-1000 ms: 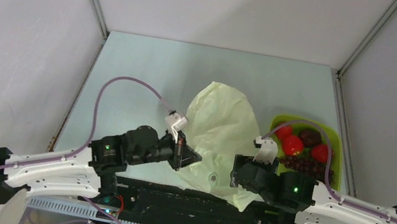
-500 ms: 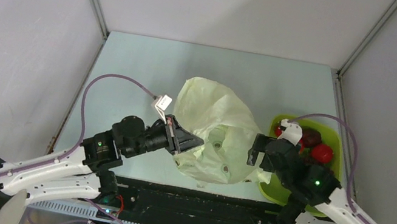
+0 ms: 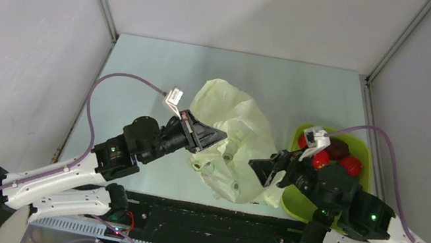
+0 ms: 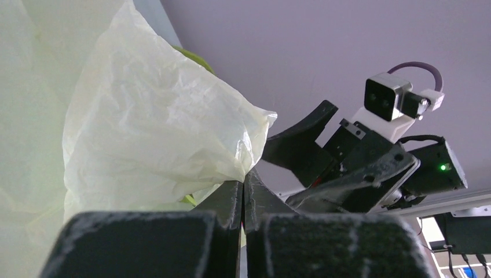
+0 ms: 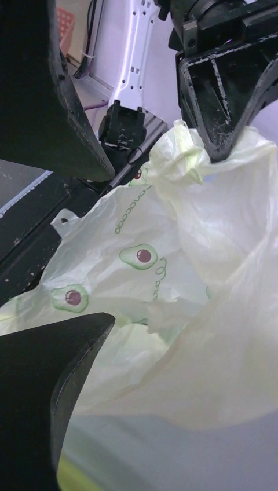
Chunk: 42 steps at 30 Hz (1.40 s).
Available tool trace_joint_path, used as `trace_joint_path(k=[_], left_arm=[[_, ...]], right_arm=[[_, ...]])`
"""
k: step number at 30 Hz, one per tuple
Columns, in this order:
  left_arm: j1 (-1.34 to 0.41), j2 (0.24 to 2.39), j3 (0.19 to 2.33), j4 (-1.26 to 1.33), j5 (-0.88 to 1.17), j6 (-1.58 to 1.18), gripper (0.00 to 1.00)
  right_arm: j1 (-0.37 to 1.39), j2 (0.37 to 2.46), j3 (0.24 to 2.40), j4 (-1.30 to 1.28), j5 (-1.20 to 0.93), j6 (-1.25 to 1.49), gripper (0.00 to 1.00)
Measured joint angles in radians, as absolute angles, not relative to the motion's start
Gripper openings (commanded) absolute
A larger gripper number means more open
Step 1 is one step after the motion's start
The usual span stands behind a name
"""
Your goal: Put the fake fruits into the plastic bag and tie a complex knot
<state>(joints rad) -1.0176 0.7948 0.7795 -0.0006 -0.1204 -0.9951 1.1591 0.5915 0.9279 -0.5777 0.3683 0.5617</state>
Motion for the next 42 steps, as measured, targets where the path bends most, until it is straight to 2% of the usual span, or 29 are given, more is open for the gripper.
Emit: trace_joint_path(k=[4, 13, 19, 26, 31, 38, 42], left_arm=[[-1.018, 0.806, 0.803, 0.007, -0.12, -0.995, 0.0], [-1.018, 0.805, 0.831, -0.007, -0.107, -0.995, 0.0], [-0.994, 0.788, 0.915, -0.075, -0.076, -0.974, 0.0], [-0.97, 0.705, 1.053, -0.204, -0.093, -0.87, 0.0], [-0.932, 0.714, 1.135, -0.302, -0.071, -0.776, 0.0], [-0.896, 0.86, 1.185, -0.405, 0.009, -0.491, 0.0], [-0.887, 0.851, 1.097, -0.381, 0.03, -0.323, 0.0]], right_arm=[[1.217, 0.691, 0.929, -0.504, 0.411, 0.537, 0.77], [1.214, 0.97, 0.839, -0.196, 0.529, 0.421, 0.76], [1.098, 1.149, 0.717, 0.051, 0.494, 0.37, 0.8], [1.052, 1.316, 0.679, 0.094, 0.51, 0.374, 0.87], [1.04, 1.316, 0.657, 0.087, 0.502, 0.383, 0.99], [1.04, 1.145, 0.657, 0.036, 0.4, 0.392, 0.99], [1.039, 1.039, 0.664, 0.011, 0.297, 0.421, 1.0]])
